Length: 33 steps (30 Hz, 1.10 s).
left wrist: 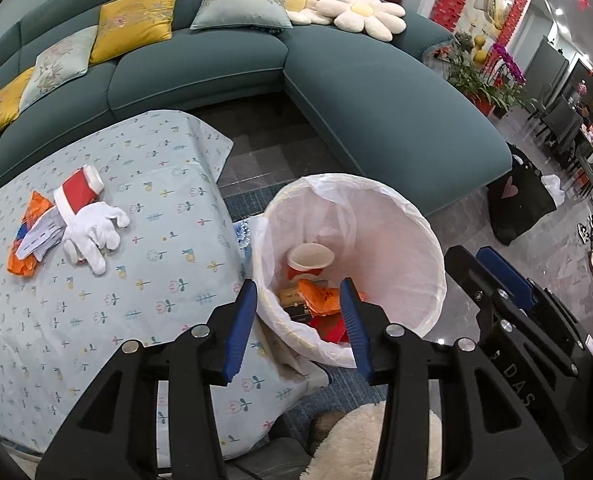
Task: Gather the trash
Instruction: 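Carry the cup and orange bag over the bin and open both grippers, then move both tools back over the table toward the remaining orange bag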
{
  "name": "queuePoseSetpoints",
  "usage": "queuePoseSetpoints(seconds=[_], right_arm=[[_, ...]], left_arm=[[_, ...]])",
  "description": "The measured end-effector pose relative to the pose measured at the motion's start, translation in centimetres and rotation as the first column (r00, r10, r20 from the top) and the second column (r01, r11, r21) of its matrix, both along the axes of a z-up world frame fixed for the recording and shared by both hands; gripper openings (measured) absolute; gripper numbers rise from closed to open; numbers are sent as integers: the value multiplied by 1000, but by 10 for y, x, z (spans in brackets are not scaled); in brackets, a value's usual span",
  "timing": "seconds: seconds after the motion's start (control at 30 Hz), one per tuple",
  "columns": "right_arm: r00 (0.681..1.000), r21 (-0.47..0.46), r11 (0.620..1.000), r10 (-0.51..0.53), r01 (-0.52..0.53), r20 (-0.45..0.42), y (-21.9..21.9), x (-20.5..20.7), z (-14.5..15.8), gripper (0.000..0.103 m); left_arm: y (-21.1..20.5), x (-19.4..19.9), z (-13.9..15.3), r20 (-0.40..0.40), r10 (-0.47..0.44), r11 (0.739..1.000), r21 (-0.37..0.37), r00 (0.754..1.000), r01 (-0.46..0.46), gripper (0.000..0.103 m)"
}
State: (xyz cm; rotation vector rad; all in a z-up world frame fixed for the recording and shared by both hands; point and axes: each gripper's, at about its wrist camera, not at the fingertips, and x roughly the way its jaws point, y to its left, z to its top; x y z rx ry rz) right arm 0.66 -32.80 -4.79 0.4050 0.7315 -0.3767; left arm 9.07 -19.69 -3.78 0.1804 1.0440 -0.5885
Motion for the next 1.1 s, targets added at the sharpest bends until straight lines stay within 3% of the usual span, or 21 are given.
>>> queuePoseSetpoints(seconds=[0.23, 0.9, 1.0, 1.1], right_arm=[[1000, -16, 1000, 25, -25, 6, 13, 5, 6, 45], [990, -66, 988, 142, -143, -10, 73, 32, 22, 48], [985, -75, 983, 169, -170, -19, 86, 39, 24, 48], [981, -82, 978, 193, -194, -26, 99, 44, 25, 50]], left_arm=[[20, 6, 3, 6, 41, 999, -3, 999, -41, 41], [93, 27, 8, 8, 187, 982, -30, 982, -187, 41], [109, 32, 7, 12, 226, 974, -29, 974, -226, 51], [125, 36, 7, 25, 253, 967, -26, 967, -252, 53]])
